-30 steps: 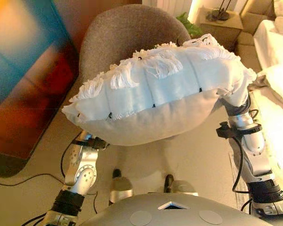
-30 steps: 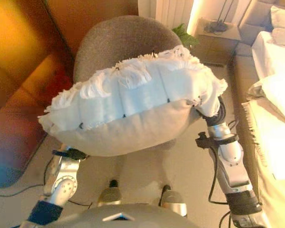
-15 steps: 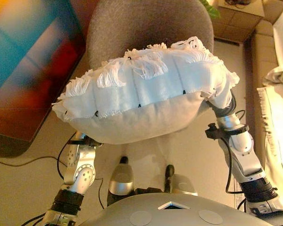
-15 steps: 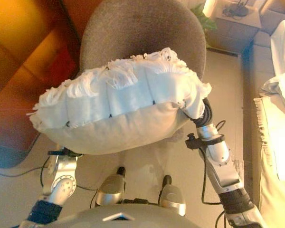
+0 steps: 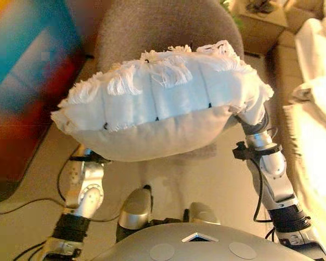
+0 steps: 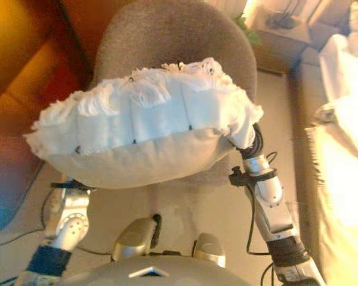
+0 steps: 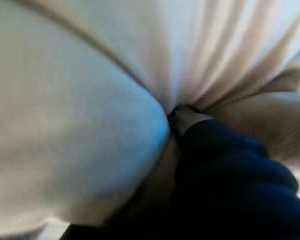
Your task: Pick up the cushion and take it to the sofa
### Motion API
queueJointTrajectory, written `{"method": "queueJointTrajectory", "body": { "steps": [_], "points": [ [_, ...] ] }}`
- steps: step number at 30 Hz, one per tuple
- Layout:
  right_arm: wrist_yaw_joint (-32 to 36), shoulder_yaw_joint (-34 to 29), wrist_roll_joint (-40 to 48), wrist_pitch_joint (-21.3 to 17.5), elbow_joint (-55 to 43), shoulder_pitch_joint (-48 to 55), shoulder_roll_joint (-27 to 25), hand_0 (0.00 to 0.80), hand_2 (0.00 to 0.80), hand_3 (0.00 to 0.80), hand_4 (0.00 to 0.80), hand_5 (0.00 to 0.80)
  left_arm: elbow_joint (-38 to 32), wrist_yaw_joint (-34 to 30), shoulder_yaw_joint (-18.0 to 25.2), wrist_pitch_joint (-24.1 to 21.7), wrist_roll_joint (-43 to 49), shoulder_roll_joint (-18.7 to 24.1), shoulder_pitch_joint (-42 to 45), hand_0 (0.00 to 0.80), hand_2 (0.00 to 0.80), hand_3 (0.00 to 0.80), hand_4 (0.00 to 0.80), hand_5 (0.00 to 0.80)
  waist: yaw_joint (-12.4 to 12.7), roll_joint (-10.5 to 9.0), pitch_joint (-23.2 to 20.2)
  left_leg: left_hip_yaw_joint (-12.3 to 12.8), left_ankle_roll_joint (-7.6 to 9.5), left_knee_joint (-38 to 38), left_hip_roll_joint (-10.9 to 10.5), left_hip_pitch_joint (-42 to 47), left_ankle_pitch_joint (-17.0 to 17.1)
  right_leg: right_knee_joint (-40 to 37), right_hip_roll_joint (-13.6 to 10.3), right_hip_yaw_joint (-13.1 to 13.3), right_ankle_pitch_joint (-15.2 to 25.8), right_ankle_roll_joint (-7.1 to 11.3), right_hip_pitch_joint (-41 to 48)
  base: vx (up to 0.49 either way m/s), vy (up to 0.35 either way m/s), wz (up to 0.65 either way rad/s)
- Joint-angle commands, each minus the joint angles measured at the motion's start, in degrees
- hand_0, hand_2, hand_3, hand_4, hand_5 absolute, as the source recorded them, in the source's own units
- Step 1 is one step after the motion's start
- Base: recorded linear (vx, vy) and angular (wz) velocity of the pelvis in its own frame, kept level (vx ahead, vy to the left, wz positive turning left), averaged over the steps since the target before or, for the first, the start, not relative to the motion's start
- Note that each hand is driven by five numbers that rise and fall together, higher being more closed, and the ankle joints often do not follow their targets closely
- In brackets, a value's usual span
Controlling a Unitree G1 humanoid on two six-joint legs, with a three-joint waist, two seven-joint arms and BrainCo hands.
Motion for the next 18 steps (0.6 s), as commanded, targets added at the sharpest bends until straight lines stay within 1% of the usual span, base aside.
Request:
{"method": "queueJointTrajectory", "body": {
  "steps": [1, 3, 4, 5, 7, 8, 9, 11, 12, 13, 14, 15, 16, 17, 18],
  "points": [
    [2.36, 3.13, -2.38, -5.78, -5.38, -2.69, -0.15, 0.8, 0.8, 0.8, 0.8, 0.8, -7.81, -5.44, -6.06, -1.7, 3.06, -2.77, -5.83, 0.8, 0.8, 0.8, 0.8, 0.8, -3.08, 2.05, -3.78, 0.34, -1.64, -4.54, 0.23, 0.48, 0.34, -16.06, 3.92, -0.39, 12.97, -2.87, 0.34, 0.452, -0.049, -0.09],
    [1.66, 3.28, -2.45, -6.59, -5.07, -2.58, -0.36, 0.8, 0.8, 0.8, 0.8, 0.8, -7.62, -5.6, -6.91, -1.54, 3.45, -3.24, -5.53, 0.8, 0.8, 0.8, 0.8, 0.8, -4.25, 1.72, -3.6, -0.17, -1.58, -4.64, -0.17, 2.42, -1.65, -20.51, 2.78, 1.79, 16.98, -1.8, -1.92, 0.427, -0.09, 0.38],
    [1.03, 3.3, -2.57, -6.92, -4.93, -2.46, -0.52, 0.8, 0.8, 0.8, 0.8, 0.8, -7.2, -6.79, -7.4, -1.58, 3.98, -3.39, -5.32, 0.8, 0.8, 0.8, 0.8, 0.8, -5.28, 1.16, -3.56, -0.99, -1.46, -4.27, -0.77, 3.93, -4.04, -25.43, 1.32, 4.22, 21.98, -0.59, -3.98, 0.585, -0.156, 0.54],
    [0.62, 3.03, -2.57, -6.79, -5.1, -2.31, -0.8, 0.8, 0.8, 0.8, 0.8, 0.8, -7.35, -8.03, -7.54, -1.54, 3.82, -3.09, -4.94, 0.8, 0.8, 0.8, 0.8, 0.8, -6.05, 1.03, -3.35, -2.07, -1.09, -3.08, -0.89, 5.21, -6.66, -29.45, 0.1, 6.33, 25.03, 0.27, -5.22, 0.635, -0.177, 0.5],
    [0.34, 2.73, -2.15, -6.28, -5.07, -2.39, -1.14, 0.8, 0.8, 0.8, 0.8, 0.8, -7.38, -8.88, -7.76, -1.68, 3.4, -2.54, -4.57, 0.8, 0.8, 0.8, 0.8, 0.8, -6.92, 1.33, -3.19, -3.26, -0.66, -1.35, -0.41, 6.99, -9.44, -30.78, -0.8, 9.6, 26.14, 0.68, -7.3, 0.547, -0.158, 0.54],
    [0.45, 2.63, -2.03, -5.86, -5.06, -2.41, -1.07, 0.8, 0.8, 0.8, 0.8, 0.8, -7.12, -8.88, -7.89, -1.74, 2.87, -2.23, -4.49, 0.8, 0.8, 0.8, 0.8, 0.8, -7.46, 1.52, -3.25, -3.91, -0.57, -0.81, 0.09, 8.64, -10.91, -30.78, -1.11, 10.77, 26.83, 0.86, -7.77, 0.569, -0.18, 0.6],
    [0.55, 2.56, -1.9, -5.55, -5.21, -2.44, -1.17, 0.8, 0.8, 0.8, 0.8, 0.8, -6.92, -8.79, -7.93, -1.68, 2.27, -2.04, -4.52, 0.8, 0.8, 0.8, 0.8, 0.8, -7.88, 1.52, -3.36, -4.39, -0.54, -0.45, 0.48, 10.07, -12.22, -30.78, -1.22, 11.05, 27.53, 0.9, -7.72, 0.566, -0.198, 0.56],
    [1.47, 2.25, -1.19, -5.5, -5.35, -2.43, -1.74, 0.8, 0.8, 0.8, 0.8, 0.8, -6.42, -8.89, -7.87, -1.83, 1.19, -1.88, -4.61, 0.8, 0.8, 0.8, 0.8, 0.8, -8.39, 1.3, -3.82, -4.52, -0.81, 0.23, 1.31, 12.05, -14.03, -29.98, -1.1, 9.91, 27.15, 0.95, -6.93, 0.493, -0.205, 0.44],
    [2.36, 1.9, -0.34, -5.13, -5.65, -2.46, -2.51, 0.8, 0.8, 0.8, 0.8, 0.8, -6.12, -8.87, -7.86, -2.36, 0.96, -1.88, -4.45, 0.8, 0.8, 0.8, 0.8, 0.8, -8.72, 1.27, -4.7, -4.1, -1.45, 1.02, 2.53, 13.49, -14.22, -28.66, -0.74, 9.09, 26.32, 0.92, -6.97, 0.517, -0.235, 0.39],
    [3.06, 1.61, 0.25, -4.79, -5.68, -2.44, -2.93, 0.8, 0.8, 0.8, 0.8, 0.8, -6.2, -8.56, -7.81, -2.4, 0.53, -1.83, -4.38, 0.8, 0.8, 0.8, 0.8, 0.8, -8.97, 1.45, -5.34, -3.5, -2.28, 1.9, 3.86, 14.25, -13.48, -26.99, -0.32, 8.81, 25.36, 0.61, -7.04, 0.585, -0.269, 0.45],
    [3.7, 1.32, 0.86, -4.2, -5.64, -2.26, -3.36, 0.8, 0.8, 0.8, 0.8, 0.8, -6.36, -7.97, -7.77, -2.29, 0.22, -1.83, -3.99, 0.8, 0.8, 0.8, 0.8, 0.8, -9.4, 1.85, -6.18, -2.96, -3.71, 3.07, 6.08, 15.09, -10.93, -25.38, 0.81, 9.19, 24.03, -0.32, -6.97, 0.512, -0.241, 0.36],
    [4.03, 0.85, 1.57, -3.1, -5.9, -2.11, -4.01, 0.8, 0.8, 0.8, 0.8, 0.8, -6.51, -7.32, -7.69, -2.05, -0.13, -1.88, -3.45, 0.8, 0.8, 0.8, 0.8, 0.8, -10.01, 2.54, -7.02, -2.85, -5.69, 5.21, 8.87, 15.86, -5.09, -23.69, 2.71, 10.12, 22.43, -1.66, -7.1, 0.513, -0.261, 0.25],
    [4.56, 0.31, 2.49, -2.15, -6.24, -2.13, -4.89, 0.8, 0.8, 0.8, 0.8, 0.8, -6.76, -7.27, -7.51, -1.85, -1.33, -2.07, -2.99, 0.8, 0.8, 0.8, 0.8, 0.8, -10.33, 3.15, -7.54, -3.02, -7.62, 9.13, 11.37, 15.82, 1.42, -22.56, 4.22, 9.88, 20.98, -3.11, -6.84, 0.445, -0.26, 0.19],
    [5.14, 0.23, 2.94, -1.92, -6.42, -2.08, -5.43, 0.8, 0.8, 0.8, 0.8, 0.8, -7.09, -7.53, -7.33, -1.88, -1.58, -2.24, -2.67, 0.8, 0.8, 0.8, 0.8, 0.8, -10.33, 3.04, -7.71, -2.74, -8.27, 14.27, 12.4, 14.54, 4.51, -22.29, 4.65, 9.46, 20.15, -4.22, -6.22, 0.431, -0.3, 0.02],
    [5.74, 0.39, 2.82, -2.3, -6.26, -1.76, -5.8, 0.8, 0.8, 0.8, 0.8, 0.8, -7.45, -7.99, -7.13, -2.35, -0.99, -2.5, -2.18, 0.8, 0.8, 0.8, 0.8, 0.8, -10.03, 2.56, -7.59, -2.17, -8.19, 21.43, 12.86, 11.31, 6.64, -22.39, 4.8, 9.18, 19.44, -5.49, -4.93, 0.384, -0.318, -0.18]
  ]
}}
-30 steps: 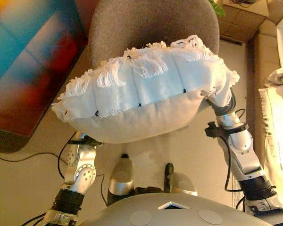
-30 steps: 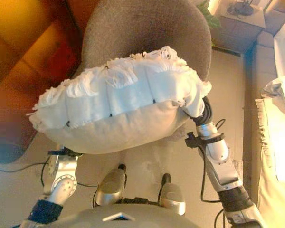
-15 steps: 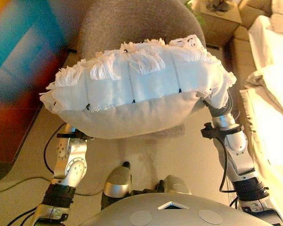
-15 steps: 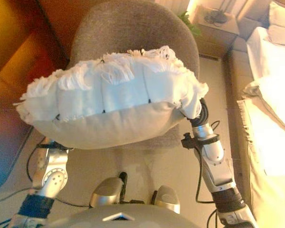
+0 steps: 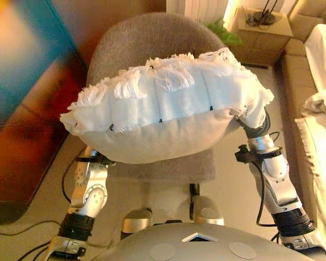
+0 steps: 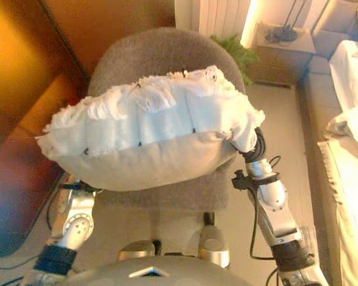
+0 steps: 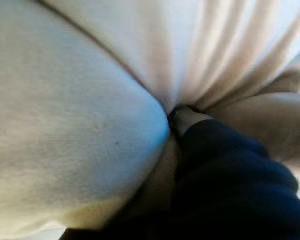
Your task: Pick up the cushion and take it to the sofa
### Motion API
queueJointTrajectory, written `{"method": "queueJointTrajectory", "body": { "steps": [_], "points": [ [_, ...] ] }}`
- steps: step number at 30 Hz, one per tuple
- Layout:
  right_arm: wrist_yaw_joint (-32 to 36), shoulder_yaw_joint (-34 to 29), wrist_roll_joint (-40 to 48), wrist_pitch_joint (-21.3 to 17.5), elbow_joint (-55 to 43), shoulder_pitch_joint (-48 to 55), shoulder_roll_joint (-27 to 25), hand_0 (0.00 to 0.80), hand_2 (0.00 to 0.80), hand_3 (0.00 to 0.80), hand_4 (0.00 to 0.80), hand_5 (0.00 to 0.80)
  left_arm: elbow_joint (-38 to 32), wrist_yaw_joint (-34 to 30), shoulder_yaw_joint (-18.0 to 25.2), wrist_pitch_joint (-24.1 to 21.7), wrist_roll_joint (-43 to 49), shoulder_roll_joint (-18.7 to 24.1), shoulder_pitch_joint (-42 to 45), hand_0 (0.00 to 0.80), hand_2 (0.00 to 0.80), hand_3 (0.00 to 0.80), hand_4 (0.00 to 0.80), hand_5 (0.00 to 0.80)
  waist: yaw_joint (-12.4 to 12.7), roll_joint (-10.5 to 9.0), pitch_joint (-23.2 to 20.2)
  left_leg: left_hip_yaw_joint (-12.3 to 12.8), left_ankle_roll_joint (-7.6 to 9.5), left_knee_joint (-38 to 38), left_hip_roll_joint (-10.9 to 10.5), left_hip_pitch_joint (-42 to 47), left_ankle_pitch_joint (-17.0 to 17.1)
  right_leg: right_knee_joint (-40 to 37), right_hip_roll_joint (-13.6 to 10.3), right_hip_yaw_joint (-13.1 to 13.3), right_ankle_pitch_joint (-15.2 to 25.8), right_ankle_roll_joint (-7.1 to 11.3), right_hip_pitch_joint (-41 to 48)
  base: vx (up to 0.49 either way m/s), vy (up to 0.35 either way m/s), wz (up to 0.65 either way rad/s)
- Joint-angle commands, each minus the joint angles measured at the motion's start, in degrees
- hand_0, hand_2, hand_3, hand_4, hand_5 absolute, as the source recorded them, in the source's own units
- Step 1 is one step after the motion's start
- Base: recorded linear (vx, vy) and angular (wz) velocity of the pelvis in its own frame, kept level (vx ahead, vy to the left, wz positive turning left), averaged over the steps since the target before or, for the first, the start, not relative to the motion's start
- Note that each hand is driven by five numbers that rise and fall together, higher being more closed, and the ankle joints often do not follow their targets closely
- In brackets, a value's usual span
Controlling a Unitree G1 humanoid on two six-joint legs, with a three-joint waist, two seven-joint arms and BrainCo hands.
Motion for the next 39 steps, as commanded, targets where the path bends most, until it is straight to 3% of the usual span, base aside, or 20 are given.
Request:
{"method": "queueJointTrajectory", "body": {
  "steps": [1, 3, 5, 7, 9, 10, 13, 14, 18, 20, 23, 26, 29, 31, 32, 34, 37, 39],
  "points": [
    [5.77, 3.69, -0.01, -3.58, -6.16, -2.83, 1.31, 0.8, 0.8, 0.8, 0.8, 0.8, -9.98, -5.66, -3.25, -3.71, 0.68, -0.26, -2.98, 0.8, 0.8, 0.8, 0.8, 0.8, -0.55, -3.25, -2.9, 3.21, 1.14, 22.4, 4.03, -2.01, 14.27, -2.6, -1.17, 1.0, -2.74, 1.37, 1.03, 0.393, -0.34, -0.35],
    [4.69, 4.43, -1.42, -4.54, -4.51, -2.63, 1.27, 0.8, 0.8, 0.8, 0.8, 0.8, -9.59, -5.89, -4.27, -3.72, 0.72, -0.83, -2.61, 0.8, 0.8, 0.8, 0.8, 0.8, 0.74, -4.3, -1.51, 3.39, 2.84, 29.14, 2.47, -10.62, 12.92, -2.83, -0.94, 0.12, -3.6, 0.16, 4.44, 0.322, -0.246, -0.28],
    [3.77, 5.54, -1.57, -5.94, -3.27, -2.88, 1.39, 0.8, 0.8, 0.8, 0.8, 0.8, -8.82, -6.27, -4.82, -3.61, 0.97, -1.21, -2.73, 0.8, 0.8, 0.8, 0.8, 0.8, 2.35, -5.02, 0.16, 3.85, 4.05, 25.11, -0.7, -15.12, 11.13, -3.85, -1.0, -0.79, -4.42, 0.68, 8.02, 0.317, -0.114, -0.07],
    [4.07, 6.35, -1.19, -5.99, -3.8, -2.8, 1.22, 0.8, 0.8, 0.8, 0.8, 0.8, -9.43, -5.63, -4.7, -4.05, 0.94, -0.74, -2.35, 0.8, 0.8, 0.8, 0.8, 0.8, 3.54, -4.88, 1.67, 4.99, 4.07, 14.76, -4.12, -15.87, 10.89, -5.06, -0.51, -1.05, -5.53, 1.64, 10.98, 0.339, -0.002, 0.04],
    [3.42, 6.69, -2.2, -4.95, -4.14, -2.31, 1.6, 0.8, 0.8, 0.8, 0.8, 0.8, -9.83, -4.65, -5.0, -3.22, 0.37, -0.69, -2.91, 0.8, 0.8, 0.8, 0.8, 0.8, 3.84, -3.81, 2.31, 8.32, 2.45, 0.96, -4.47, -16.57, 14.45, -6.26, 0.89, -1.96, -6.84, 1.82, 13.62, 0.406, 0.057, 0.15],
    [2.69, 6.81, -3.16, -4.56, -4.17, -2.23, 1.9, 0.8, 0.8, 0.8, 0.8, 0.8, -9.63, -4.34, -5.36, -2.7, 0.15, -0.92, -3.51, 0.8, 0.8, 0.8, 0.8, 0.8, 4.19, -3.31, 2.45, 8.02, 1.82, -3.65, -5.19, -17.61, 16.31, -6.55, 1.34, -2.38, -7.42, 1.91, 14.55, 0.351, 0.068, 0.48],
    [1.53, 7.42, -3.79, -4.17, -3.88, -3.58, 2.15, 0.8, 0.8, 0.8, 0.8, 0.8, -7.95, -4.05, -5.99, -2.32, -0.58, -2.46, -5.09, 0.8, 0.8, 0.8, 0.8, 0.8, 5.45, -2.72, 2.38, 5.33, 0.49, -9.01, -5.59, -19.21, 19.68, -6.2, 2.19, -2.83, -9.58, 1.57, 16.45, 0.274, 0.076, 0.51],
    [1.63, 7.48, -3.83, -3.89, -3.85, -4.03, 2.33, 0.8, 0.8, 0.8, 0.8, 0.8, -7.67, -3.97, -6.0, -2.41, -0.73, -2.79, -5.48, 0.8, 0.8, 0.8, 0.8, 0.8, 5.6, -2.87, 2.2, 5.06, 0.61, -8.84, -5.61, -19.0, 19.0, -5.73, 1.97, -3.01, -10.23, 1.59, 16.58, 0.268, 0.131, 0.45],
    [3.2, 6.67, -3.57, -1.95, -3.0, -4.99, 2.2, 0.8, 0.8, 0.8, 0.8, 0.8, -6.34, -0.67, -7.12, -3.5, -0.38, -3.43, -8.23, 0.8, 0.8, 0.8, 0.8, 0.8, 4.32, -3.65, 0.73, 7.38, 3.21, -10.06, -6.03, -14.28, 10.77, -2.46, 0.34, -3.28, -12.52, 2.32, 16.36, 0.252, 0.182, -0.1],
    [4.28, 5.85, -1.67, -0.93, -2.89, -4.23, 2.13, 0.8, 0.8, 0.8, 0.8, 0.8, -5.26, 1.22, -7.96, -3.43, 1.32, -3.83, -8.88, 0.8, 0.8, 0.8, 0.8, 0.8, 3.75, -3.97, -0.38, 7.93, 4.03, -10.69, -6.02, -12.71, 9.25, -0.64, 0.41, -3.45, -13.99, 2.45, 16.38, 0.312, 0.166, -0.44],
    [4.37, 5.19, -0.67, 0.99, -2.16, -3.57, 3.69, 0.8, 0.8, 0.8, 0.8, 0.8, -4.02, 2.72, -7.91, -1.47, 2.71, -3.83, -8.31, 0.8, 0.8, 0.8, 0.8, 0.8, 3.83, -4.86, -1.53, 8.89, 6.05, -12.15, -6.68, -10.95, 8.13, 8.12, -0.34, -4.68, -11.99, 5.04, 13.33, 0.249, 0.117, -0.29],
    [3.13, 6.71, -1.71, 2.15, -0.41, -3.73, 6.75, 0.8, 0.8, 0.8, 0.8, 0.8, -2.42, 3.45, -6.68, 0.7, 4.95, -3.68, -7.87, 0.8, 0.8, 0.8, 0.8, 0.8, 4.26, -4.48, -1.38, 9.34, 7.01, -14.78, -6.29, -7.72, 7.62, 18.34, -0.8, -5.78, -9.35, 7.72, 6.89, 0.2, 0.082, -0.22],
    [1.72, 7.41, -1.33, 2.89, 1.36, -3.82, 8.53, 0.8, 0.8, 0.8, 0.8, 0.8, -1.93, 5.4, -4.96, 4.43, 5.49, -3.0, -8.44, 0.8, 0.8, 0.8, 0.8, 0.8, 4.82, -4.18, -1.0, 7.71, 6.21, -16.6, -5.83, -5.26, 7.84, 8.15, -1.99, -7.53, -11.13, 5.87, 7.41, 0.182, -0.026, -0.05],
    [1.2, 8.16, -0.97, 1.84, 3.41, -4.03, 9.06, 0.8, 0.8, 0.8, 0.8, 0.8, -0.76, 5.99, -4.79, 5.02, 6.78, -2.81, -9.03, 0.8, 0.8, 0.8, 0.8, 0.8, 4.87, -4.44, -0.64, 7.39, 5.98, -16.74, -5.97, -4.66, 7.29, -0.31, -3.13, -7.1, -9.29, 5.92, 8.31, 0.107, -0.094, 0.2],
    [0.69, 8.98, -0.21, 1.83, 4.65, -4.68, 9.48, 0.8, 0.8, 0.8, 0.8, 0.8, -0.65, 6.85, -5.14, 5.44, 8.13, -2.86, -9.04, 0.8, 0.8, 0.8, 0.8, 0.8, 4.54, -4.74, -0.32, 7.61, 6.15, -16.44, -6.12, -4.35, 6.75, 0.62, -3.1, -5.14, -6.82, 6.59, 7.05, 0.097, -0.106, 0.32],
    [0.46, 9.93, 0.75, 2.37, 8.87, -6.54, 10.59, 0.8, 0.8, 0.8, 0.8, 0.8, 1.09, 7.9, -6.15, 6.99, 12.18, -2.85, -9.05, 0.8, 0.8, 0.8, 0.8, 0.8, 5.14, -4.5, -0.21, 7.96, 5.66, -17.85, -5.16, -2.84, 6.67, -0.9, -3.2, -6.4, -7.6, 6.59, 7.82, 0.148, -0.11, 0.24],
    [0.96, 11.81, 0.71, 4.2, 15.3, -7.86, 10.94, 0.8, 0.8, 0.8, 0.8, 0.8, 5.43, 9.59, -7.21, 8.69, 15.37, -3.25, -9.05, 0.8, 0.8, 0.8, 0.8, 0.8, 5.94, -4.33, -1.63, 8.24, 5.7, -19.05, -5.31, -1.67, 6.4, -5.69, -3.77, -7.93, -7.21, 6.33, 11.03, 0.223, -0.075, 0.19],
    [1.74, 13.28, 5.49, 6.25, 19.66, -8.75, 11.89, 0.8, 0.8, 0.8, 0.8, 0.8, 8.71, 11.88, -7.79, 9.49, 17.91, -3.57, -9.44, 0.8, 0.8, 0.8, 0.8, 0.8, 6.35, -3.92, -2.39, 8.33, 5.42, -19.47, -5.26, -1.29, 6.4, -7.1, -3.83, -8.3, -7.14, 6.07, 12.3, 0.23, -0.052, 0.05]
  ]
}}
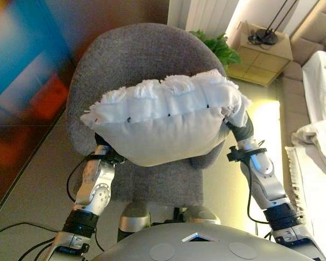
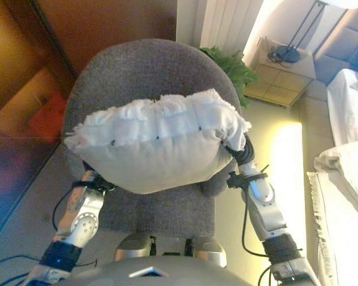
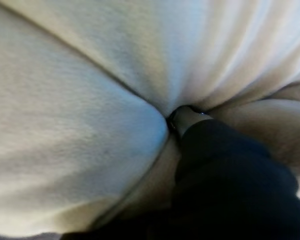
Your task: Pick up the cushion and take it to the sofa
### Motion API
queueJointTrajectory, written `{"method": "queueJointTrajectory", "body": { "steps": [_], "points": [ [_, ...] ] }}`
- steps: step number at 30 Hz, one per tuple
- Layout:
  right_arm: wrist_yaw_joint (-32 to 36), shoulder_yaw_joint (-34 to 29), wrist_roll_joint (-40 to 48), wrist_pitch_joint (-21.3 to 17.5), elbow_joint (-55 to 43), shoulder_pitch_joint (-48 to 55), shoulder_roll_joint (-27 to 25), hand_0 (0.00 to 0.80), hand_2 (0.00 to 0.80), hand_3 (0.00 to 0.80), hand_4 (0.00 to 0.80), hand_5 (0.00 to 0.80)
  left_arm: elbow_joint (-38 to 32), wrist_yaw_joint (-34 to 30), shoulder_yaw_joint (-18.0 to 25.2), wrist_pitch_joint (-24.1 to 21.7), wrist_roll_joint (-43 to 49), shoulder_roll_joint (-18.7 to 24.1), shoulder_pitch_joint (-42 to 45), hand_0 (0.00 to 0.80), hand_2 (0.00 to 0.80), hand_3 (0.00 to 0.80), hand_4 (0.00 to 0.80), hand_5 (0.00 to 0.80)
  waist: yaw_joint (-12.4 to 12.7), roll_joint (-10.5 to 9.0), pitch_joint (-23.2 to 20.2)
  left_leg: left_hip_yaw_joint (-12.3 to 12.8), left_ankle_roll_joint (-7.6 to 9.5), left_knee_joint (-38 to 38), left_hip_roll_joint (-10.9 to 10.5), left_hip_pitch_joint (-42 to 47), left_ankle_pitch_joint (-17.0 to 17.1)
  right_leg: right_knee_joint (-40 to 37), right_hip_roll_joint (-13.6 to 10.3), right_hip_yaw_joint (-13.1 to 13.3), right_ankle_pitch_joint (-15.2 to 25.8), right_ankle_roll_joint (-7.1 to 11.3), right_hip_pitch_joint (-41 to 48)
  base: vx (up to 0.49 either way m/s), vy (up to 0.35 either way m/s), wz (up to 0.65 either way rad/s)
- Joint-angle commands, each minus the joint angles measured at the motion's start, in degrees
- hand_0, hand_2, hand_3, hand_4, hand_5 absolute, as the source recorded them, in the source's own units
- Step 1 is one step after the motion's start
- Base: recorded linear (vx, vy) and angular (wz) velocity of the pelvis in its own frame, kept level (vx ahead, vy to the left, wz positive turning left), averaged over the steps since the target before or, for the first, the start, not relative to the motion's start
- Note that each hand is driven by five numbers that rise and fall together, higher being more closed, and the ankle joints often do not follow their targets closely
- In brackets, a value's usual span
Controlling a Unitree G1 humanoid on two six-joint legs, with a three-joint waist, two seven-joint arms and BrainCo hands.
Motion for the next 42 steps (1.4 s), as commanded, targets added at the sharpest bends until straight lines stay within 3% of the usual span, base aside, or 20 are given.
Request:
{"method": "queueJointTrajectory", "body": {
  "steps": [1, 5, 7, 10, 19, 22, 25, 26, 27, 28, 29, 30, 35, 39, 42],
  "points": [
    [4.55, 7.03, 5.9, -0.29, 1.49, -7.06, 4.61, 0.8, 0.8, 0.8, 0.8, 0.8, -0.14, 0.45, -7.07, -2.13, 7.07, -2.73, -7.31, 0.8, 0.8, 0.8, 0.8, 0.8, 1.19, 0.73, -2.84, 0.36, -0.56, -0.51, 1.07, 3.2, -8.12, -1.38, -3.99, -0.15, -0.66, 4.81, -0.94, 0.201, -0.054, 0.03],
    [1.86, 10.58, 3.93, 1.68, 13.1, -17.07, 8.61, 0.8, 0.8, 0.8, 0.8, 0.8, 10.59, 3.48, -7.66, -2.85, 7.85, -3.84, -15.26, 0.8, 0.8, 0.8, 0.8, 0.8, 2.16, 1.81, -2.03, 0.07, -1.65, 0.43, 1.17, -0.05, -7.47, -2.56, -4.78, -1.56, -0.09, 4.75, -2.29, -0.015, -0.028, 0.11],
    [-0.27, 11.68, 5.96, 3.95, 21.06, -28.27, 9.98, 0.8, 0.8, 0.8, 0.8, 0.8, 16.4, 5.53, -8.97, -3.39, 7.42, -5.08, -22.97, 0.8, 0.8, 0.8, 0.8, 0.8, 2.69, 2.36, 0.15, -0.43, -2.29, 0.94, 1.21, -3.29, -6.73, -3.45, -5.15, -1.87, 0.68, 4.8, -4.2, -0.27, -0.027, 0.15],
    [-1.86, 11.63, 9.46, 4.23, 32.86, -41.94, 11.63, 0.8, 0.8, 0.8, 0.8, 0.8, 23.41, 8.46, -10.33, -4.19, 7.0, -7.97, -32.87, 0.8, 0.8, 0.8, 0.8, 0.8, 3.16, 3.32, 4.13, -1.5, -2.79, 0.59, 1.07, -7.01, -5.49, -4.89, -5.44, -1.92, 1.86, 4.93, -7.0, -0.333, 0.003, 0.25],
    [-2.3, 12.18, 9.73, 4.39, 43.41, -51.97, 10.7, 0.8, 0.8, 0.8, 0.8, 0.8, 34.78, 12.47, -11.26, -5.92, 8.06, -8.5, -45.48, 0.8, 0.8, 0.8, 0.8, 0.8, 3.02, 3.52, 9.97, -2.59, -3.64, 0.98, 0.99, -13.14, -3.45, -4.89, -5.31, -2.05, 2.74, 4.3, -12.3, -0.088, 0.019, 0.11],
    [-1.66, 10.86, 10.43, 4.98, 49.57, -57.88, 10.04, 0.8, 0.8, 0.8, 0.8, 0.8, 41.43, 12.21, -11.66, -5.2, 8.64, -7.73, -52.77, 0.8, 0.8, 0.8, 0.8, 0.8, 2.62, 3.17, 11.92, -2.58, -4.19, 1.92, 0.98, -15.25, -3.05, -3.98, -5.15, -2.06, 2.65, 4.04, -14.2, -0.055, 0.029, 0.13],
    [-1.51, 11.34, 9.69, 8.65, 55.88, -63.47, 8.89, 0.8, 0.8, 0.8, 0.8, 0.8, 49.46, 10.29, -12.69, 1.07, 6.42, -7.34, -59.85, 0.8, 0.8, 0.8, 0.8, 0.8, 1.75, 3.22, 13.28, -2.24, -4.58, 2.33, 0.98, -17.32, -2.22, -3.17, -5.09, -1.47, 3.08, 4.02, -16.73, -0.041, 0.079, 0.15],
    [-1.6, 11.39, 9.95, 10.75, 57.57, -64.93, 8.36, 0.8, 0.8, 0.8, 0.8, 0.8, 52.04, 9.54, -12.8, 3.0, 4.93, -7.01, -61.71, 0.7, 0.7, 0.7, 0.7, 0.7, 1.39, 3.24, 13.66, -2.01, -4.68, 2.45, 0.97, -17.83, -1.97, -3.01, -5.14, -1.23, 3.32, 4.12, -17.38, -0.006, 0.102, 0.13],
    [-1.39, 11.33, 10.14, 13.44, 59.34, -66.31, 7.57, 0.8, 0.8, 0.8, 0.8, 0.8, 54.68, 8.16, -12.77, 5.47, 3.72, -6.47, -63.58, 0.044, 0.044, 0.044, 0.044, 0.044, 1.01, 3.24, 14.27, -1.75, -4.75, 2.68, 0.93, -18.13, -1.94, -2.73, -5.21, -0.89, 3.41, 4.23, -17.92, 0.008, 0.091, 0.12],
    [-1.2, 11.23, 10.19, 15.03, 60.77, -67.12, 6.88, 0.753, 0.753, 0.753, 0.753, 0.753, 56.89, 7.06, -12.73, 7.77, 3.04, -6.16, -64.85, 0.0, 0.0, 0.0, 0.0, 0.0, 0.73, 3.24, 14.63, -1.61, -4.77, 2.88, 0.86, -18.51, -1.88, -2.49, -5.26, -0.68, 3.5, 4.3, -18.5, 0.018, 0.088, 0.12],
    [-1.81, 11.36, 10.27, 16.53, 62.29, -68.06, 6.18, 0.041, 0.041, 0.041, 0.041, 0.041, 59.31, 5.42, -13.15, 9.9, 1.54, -5.66, -66.25, 0.0, 0.0, 0.0, 0.0, 0.0, 0.44, 3.3, 15.04, -1.44, -4.86, 3.2, 0.81, -19.05, -1.76, -2.22, -5.39, -0.43, 3.76, 4.41, -19.25, 0.009, 0.077, 0.13],
    [-2.75, 11.48, 10.5, 16.54, 63.39, -68.97, 5.41, 0.0, 0.0, 0.0, 0.0, 0.0, 61.34, 4.47, -13.31, 10.93, 0.82, -5.18, -67.25, 0.0, 0.0, 0.0, 0.0, 0.0, 0.2, 3.34, 15.37, -1.33, -4.96, 3.47, 0.81, -19.7, -1.58, -2.0, -5.54, -0.25, 4.08, 4.51, -20.08, 0.019, 0.07, 0.11],
    [-6.68, 10.3, 12.89, 17.22, 63.23, -69.84, -0.2, 0.0, 0.0, 0.0, 0.0, 0.0, 64.93, 4.38, -13.67, 12.4, 0.68, 1.17, -69.1, 0.0, 0.0, 0.0, 0.0, 0.0, -0.69, 3.35, 17.25, -0.19, -5.06, 3.77, 0.99, -19.85, -1.76, -0.99, -6.0, 0.72, 4.38, 5.09, -21.6, 0.066, 0.059, 0.14],
    [-8.45, 7.99, 16.91, 16.8, 63.69, -68.87, -7.35, 0.0, 0.0, 0.0, 0.0, 0.0, 67.71, 5.75, -11.93, 13.65, 2.54, 7.69, -67.63, 0.0, 0.0, 0.0, 0.0, 0.0, -1.38, 4.03, 18.72, 0.98, -5.15, 3.76, 1.24, -20.11, -1.8, 0.29, -6.39, 0.98, 4.03, 5.47, -22.89, 0.029, 0.075, -0.02],
    [-7.65, 5.19, 21.21, 14.1, 64.0, -67.43, -12.65, 0.0, 0.0, 0.0, 0.0, 0.0, 69.77, 7.71, -7.99, 12.85, -2.52, 13.51, -66.38, 0.0, 0.0, 0.0, 0.0, 0.0, -1.83, 4.54, 19.44, 1.66, -5.04, 3.9, 1.38, -20.11, -2.08, 1.23, -6.56, 1.29, 3.36, 5.54, -23.45, 0.037, 0.061, -0.08]
  ]
}}
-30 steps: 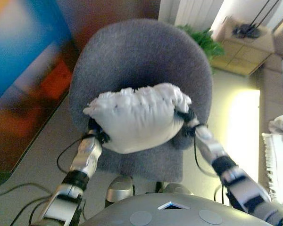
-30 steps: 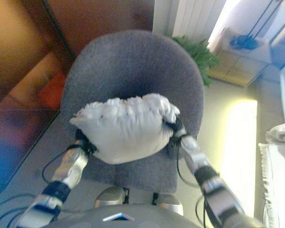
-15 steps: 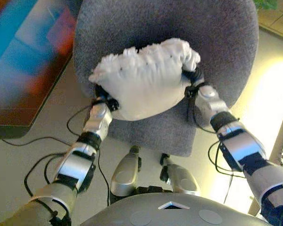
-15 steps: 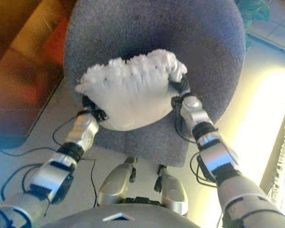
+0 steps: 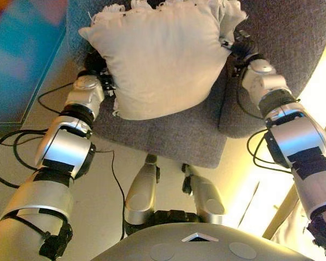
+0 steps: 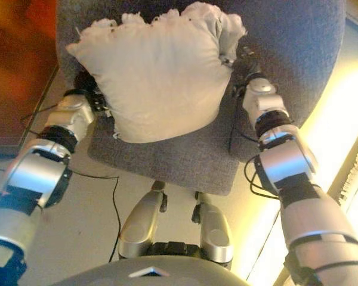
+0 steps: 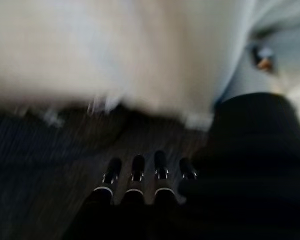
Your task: Pick up the cushion and take it to the sofa
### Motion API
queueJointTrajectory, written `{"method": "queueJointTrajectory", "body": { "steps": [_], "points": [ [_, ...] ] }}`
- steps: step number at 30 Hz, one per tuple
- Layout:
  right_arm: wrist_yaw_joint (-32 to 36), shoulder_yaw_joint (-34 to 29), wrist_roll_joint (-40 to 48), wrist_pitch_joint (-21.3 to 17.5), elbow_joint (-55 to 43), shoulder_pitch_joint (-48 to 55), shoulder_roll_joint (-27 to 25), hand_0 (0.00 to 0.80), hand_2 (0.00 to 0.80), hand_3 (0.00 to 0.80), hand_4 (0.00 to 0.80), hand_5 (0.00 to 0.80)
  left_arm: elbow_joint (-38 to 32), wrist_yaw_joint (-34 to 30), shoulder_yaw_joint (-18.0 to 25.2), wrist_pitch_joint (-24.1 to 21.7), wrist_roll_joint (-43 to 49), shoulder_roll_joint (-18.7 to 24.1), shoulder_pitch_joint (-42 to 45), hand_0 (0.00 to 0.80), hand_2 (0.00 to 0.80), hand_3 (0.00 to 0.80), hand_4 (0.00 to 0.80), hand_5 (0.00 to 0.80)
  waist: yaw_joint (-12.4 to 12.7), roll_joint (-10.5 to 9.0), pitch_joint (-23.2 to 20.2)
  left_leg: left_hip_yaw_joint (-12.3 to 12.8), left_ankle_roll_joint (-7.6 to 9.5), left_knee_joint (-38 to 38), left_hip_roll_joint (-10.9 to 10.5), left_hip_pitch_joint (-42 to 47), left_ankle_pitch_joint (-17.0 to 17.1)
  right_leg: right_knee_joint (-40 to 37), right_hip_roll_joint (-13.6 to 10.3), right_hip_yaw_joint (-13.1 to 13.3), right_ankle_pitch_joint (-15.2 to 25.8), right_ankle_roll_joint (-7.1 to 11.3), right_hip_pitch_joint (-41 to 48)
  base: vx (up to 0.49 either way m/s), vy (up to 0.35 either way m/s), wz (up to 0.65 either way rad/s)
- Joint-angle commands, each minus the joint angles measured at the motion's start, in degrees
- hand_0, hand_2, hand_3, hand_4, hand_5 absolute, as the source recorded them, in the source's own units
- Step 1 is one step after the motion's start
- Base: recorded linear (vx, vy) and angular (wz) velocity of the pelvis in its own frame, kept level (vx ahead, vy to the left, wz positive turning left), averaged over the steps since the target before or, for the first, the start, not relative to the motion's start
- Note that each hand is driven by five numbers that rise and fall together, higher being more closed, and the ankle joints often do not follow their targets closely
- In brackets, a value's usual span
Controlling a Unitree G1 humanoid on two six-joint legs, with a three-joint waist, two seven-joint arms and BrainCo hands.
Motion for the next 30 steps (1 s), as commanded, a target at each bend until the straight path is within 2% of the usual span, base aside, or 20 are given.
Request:
{"method": "queueJointTrajectory", "body": {
  "steps": [1, 3, 6, 8, 11, 15, 19, 22, 24, 25, 26, 29, 30],
  "points": [
    [-0.15, -3.08, 6.62, -4.72, 0.7, 0.73, -8.38, 0.0, 0.0, 0.0, 0.0, 0.0, 7.59, 3.58, 4.82, -1.03, -2.65, 4.77, -2.87, 0.0, 0.0, 0.0, 0.0, 0.0, -1.75, 0.11, 2.45, 6.14, -5.37, 6.15, 2.43, 0.86, -10.91, 4.51, -6.57, 2.57, -2.17, 4.72, -6.6, 0.047, 0.01, -0.03],
    [-0.15, -5.95, 6.29, -6.49, -1.59, 4.38, -10.64, 0.0, 0.0, 0.0, 0.0, 0.0, 6.9, 6.85, 6.81, -3.36, 0.51, 8.36, -1.18, 0.0, 0.0, 0.0, 0.0, 0.0, -1.96, -0.14, 2.51, 6.54, -5.37, 6.76, 2.53, 1.03, -11.73, 5.24, -6.77, 2.37, -2.91, 4.82, -6.62, 0.038, -0.026, -0.08],
    [-0.37, -9.38, 8.48, -6.69, -4.03, 11.15, -15.82, 0.0, 0.0, 0.0, 0.0, 0.0, 5.07, 10.67, 9.78, -3.35, 1.35, 13.47, 3.31, 0.0, 0.0, 0.0, 0.0, 0.0, -1.82, -0.66, 1.94, 7.13, -5.23, 6.99, 2.8, 1.07, -12.1, 5.26, -6.94, 1.8, -3.03, 4.79, -6.62, 0.022, -0.073, -0.11],
    [-1.1, -15.63, 9.49, -8.33, -4.42, 19.45, -18.31, 0.0, 0.0, 0.0, 0.0, 0.0, 5.65, 13.82, 15.95, -4.67, 1.58, 17.03, 11.27, 0.0, 0.0, 0.0, 0.0, 0.0, -1.61, -1.24, 1.51, 7.28, -5.23, 7.54, 3.01, 1.83, -13.1, 5.66, -6.84, 1.26, -3.96, 4.65, -5.76, 0.042, -0.116, -0.11],
    [-5.23, -23.44, 8.08, -8.33, -7.41, 30.72, -18.54, 0.0, 0.0, 0.0, 0.0, 0.0, 5.45, 17.28, 24.39, -3.5, 2.76, 18.16, 23.34, 0.0, 0.0, 0.0, 0.0, 0.0, -1.37, -2.06, 0.27, 7.23, -5.09, 7.29, 3.02, 3.11, -13.57, 4.98, -6.52, 0.83, -4.13, 4.48, -4.16, 0.019, -0.107, 0.01],
    [-10.3, -31.84, 8.02, -5.15, -12.62, 43.64, -18.15, 0.0, 0.0, 0.0, 0.0, 0.0, 3.97, 20.06, 33.15, -3.24, -1.44, 15.48, 37.15, 0.0, 0.0, 0.0, 0.0, 0.0, -1.82, -2.67, -1.56, 7.43, -4.79, 5.97, 2.78, 5.96, -14.35, 3.42, -5.93, 1.01, -4.4, 4.36, -1.43, 0.009, -0.062, 0.23],
    [-12.04, -38.54, 7.13, -4.21, -12.45, 55.02, -15.05, 0.0, 0.0, 0.0, 0.0, 0.0, 3.7, 20.79, 39.04, -2.86, 0.01, 12.43, 49.35, 0.0, 0.0, 0.0, 0.0, 0.0, -2.18, -2.56, -3.75, 7.73, -4.64, 4.62, 2.86, 8.69, -14.93, 1.83, -5.52, 0.94, -4.6, 4.3, 1.33, -0.014, -0.044, 0.56],
    [-9.17, -43.45, 5.69, -4.27, -8.49, 62.81, -12.14, 0.0, 0.0, 0.0, 0.0, 0.0, 5.4, 20.36, 43.28, -2.13, 0.79, 10.72, 56.81, 0.0, 0.0, 0.0, 0.0, 0.0, -2.49, -2.69, -5.87, 8.02, -4.46, 3.91, 3.02, 10.69, -14.96, 1.08, -5.17, 0.95, -4.36, 4.38, 3.14, -0.022, -0.062, 0.65],
    [-6.74, -45.27, 5.24, -5.75, -4.42, 66.51, -9.9, 0.0, 0.0, 0.0, 0.0, 0.0, 7.48, 19.26, 45.17, -1.72, -1.04, 9.61, 60.11, 0.0, 0.0, 0.0, 0.0, 0.0, -2.67, -2.44, -7.49, 8.18, -4.43, 3.64, 3.11, 12.03, -15.06, 0.93, -4.93, 1.02, -4.5, 4.35, 4.32, -0.011, -0.047, -0.01],
    [-6.07, -45.39, 5.01, -5.43, -3.39, 67.04, -9.51, 0.0, 0.0, 0.0, 0.0, 0.0, 8.02, 18.63, 45.4, -0.92, -1.57, 9.39, 60.62, 0.0, 0.0, 0.0, 0.0, 0.0, -2.68, -2.37, -7.81, 8.19, -4.44, 3.56, 3.14, 12.33, -15.08, 0.96, -4.87, 1.0, -4.59, 4.34, 4.58, -0.001, -0.059, -0.51],
    [-5.11, -45.2, 4.12, -6.42, -0.94, 69.06, -6.0, 0.0, 0.0, 0.0, 0.0, 0.0, 9.7, 16.3, 45.86, -1.05, -0.93, 6.92, 62.38, 0.0, 0.0, 0.0, 0.0, 0.0, -2.83, -2.18, -9.26, 8.25, -4.28, 2.87, 3.14, 13.68, -15.08, 0.85, -4.56, 1.08, -4.84, 4.2, 5.68, 0.027, -0.069, -0.5],
    [-4.21, -42.59, 0.23, -6.93, 2.79, 71.72, 0.89, 0.0, 0.0, 0.0, 0.0, 0.0, 9.55, 14.9, 42.9, -1.36, 0.81, 0.27, 63.2, 0.0, 0.0, 0.0, 0.0, 0.0, -3.16, -1.87, -11.97, 7.68, -4.04, 0.89, 2.86, 16.49, -14.75, 0.52, -3.74, 1.38, -5.3, 3.83, 8.0, 0.053, -0.067, -0.37],
    [-3.1, -40.16, -2.89, -5.3, 4.44, 72.24, 4.05, 0.0, 0.0, 0.0, 0.0, 0.0, 9.28, 14.21, 40.37, -0.73, 2.66, -3.21, 63.17, 0.0, 0.0, 0.0, 0.0, 0.0, -3.18, -1.72, -13.18, 7.35, -3.93, 0.33, 2.71, 17.39, -14.74, 0.36, -3.43, 1.42, -5.46, 3.62, 8.88, 0.06, -0.059, -0.27]
  ]
}}
